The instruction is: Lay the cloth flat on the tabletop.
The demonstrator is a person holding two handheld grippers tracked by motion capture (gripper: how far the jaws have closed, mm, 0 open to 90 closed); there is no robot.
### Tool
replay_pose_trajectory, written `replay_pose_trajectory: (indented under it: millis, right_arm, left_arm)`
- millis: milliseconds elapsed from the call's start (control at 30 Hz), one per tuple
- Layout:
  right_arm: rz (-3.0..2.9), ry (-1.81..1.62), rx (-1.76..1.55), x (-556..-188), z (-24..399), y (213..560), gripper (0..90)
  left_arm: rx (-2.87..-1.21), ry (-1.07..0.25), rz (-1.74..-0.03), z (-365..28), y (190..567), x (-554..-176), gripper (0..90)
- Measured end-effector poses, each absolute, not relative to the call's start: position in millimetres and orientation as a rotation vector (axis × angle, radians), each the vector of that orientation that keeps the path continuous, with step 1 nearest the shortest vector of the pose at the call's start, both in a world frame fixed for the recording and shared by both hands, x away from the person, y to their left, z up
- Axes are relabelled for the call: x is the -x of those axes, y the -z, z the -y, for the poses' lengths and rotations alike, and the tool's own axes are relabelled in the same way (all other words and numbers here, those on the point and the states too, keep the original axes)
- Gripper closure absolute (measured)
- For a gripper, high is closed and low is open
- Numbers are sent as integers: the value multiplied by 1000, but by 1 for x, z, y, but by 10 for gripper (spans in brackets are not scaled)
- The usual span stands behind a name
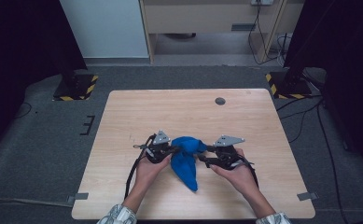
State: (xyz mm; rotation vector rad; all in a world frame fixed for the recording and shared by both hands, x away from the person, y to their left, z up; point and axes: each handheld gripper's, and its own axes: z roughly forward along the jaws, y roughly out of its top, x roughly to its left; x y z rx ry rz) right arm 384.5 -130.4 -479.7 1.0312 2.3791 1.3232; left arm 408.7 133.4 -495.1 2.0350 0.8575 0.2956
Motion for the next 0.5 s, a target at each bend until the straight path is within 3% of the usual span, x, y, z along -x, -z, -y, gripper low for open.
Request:
replay_pose_trajectory:
  millis: [300, 333, 500]
  right_arm:
    - [-2360, -1328, -978, -391, 108, 491, 604]
    - [-2350, -1330, -962, -391, 104, 492, 679]
    - [-2347, -1358, -967, -393, 105, 493, 880]
  left_arm:
    - [-2036, -312, -847, -134, 490, -405, 833]
    - [-2024, -312, -848, -135, 489, -404, 833]
    - [-2006, -306, -851, -138, 485, -403, 832]
